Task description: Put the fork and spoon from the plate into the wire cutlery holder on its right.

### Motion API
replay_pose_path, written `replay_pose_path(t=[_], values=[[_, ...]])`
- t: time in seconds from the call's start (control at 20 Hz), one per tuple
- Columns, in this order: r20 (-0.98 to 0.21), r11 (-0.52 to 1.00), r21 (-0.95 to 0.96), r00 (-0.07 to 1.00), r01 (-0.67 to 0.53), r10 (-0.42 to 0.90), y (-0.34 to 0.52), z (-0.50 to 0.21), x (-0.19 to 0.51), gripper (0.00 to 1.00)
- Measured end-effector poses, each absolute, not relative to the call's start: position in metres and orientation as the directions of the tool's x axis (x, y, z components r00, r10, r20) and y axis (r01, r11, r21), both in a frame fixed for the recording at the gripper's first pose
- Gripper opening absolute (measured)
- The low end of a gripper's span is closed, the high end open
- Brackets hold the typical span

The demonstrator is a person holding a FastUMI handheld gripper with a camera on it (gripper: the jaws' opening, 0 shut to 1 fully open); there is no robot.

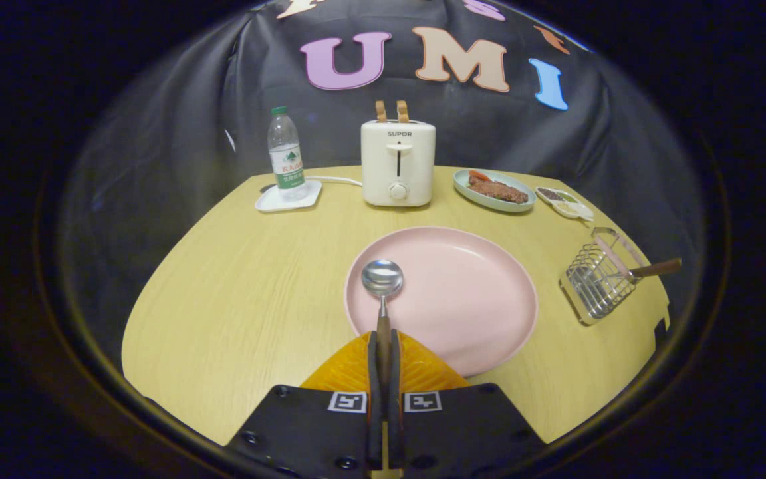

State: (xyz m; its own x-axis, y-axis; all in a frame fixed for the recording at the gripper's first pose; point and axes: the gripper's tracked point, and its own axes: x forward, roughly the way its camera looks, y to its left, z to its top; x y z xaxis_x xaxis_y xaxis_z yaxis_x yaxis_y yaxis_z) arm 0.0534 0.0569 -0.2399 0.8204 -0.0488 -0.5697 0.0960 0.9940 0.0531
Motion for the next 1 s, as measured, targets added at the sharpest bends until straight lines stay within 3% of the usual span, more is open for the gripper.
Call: replay_pose_path(t=[0.7,1.0], values=[[-0.610,0.990,-0.069,0.781,0.120,-0.138,-0.021,-0.156,0.028,0.07],[-0.667,0.970,-0.137,0.705,0.201,-0.240,-0.088,-0.115,0.024,0.06]])
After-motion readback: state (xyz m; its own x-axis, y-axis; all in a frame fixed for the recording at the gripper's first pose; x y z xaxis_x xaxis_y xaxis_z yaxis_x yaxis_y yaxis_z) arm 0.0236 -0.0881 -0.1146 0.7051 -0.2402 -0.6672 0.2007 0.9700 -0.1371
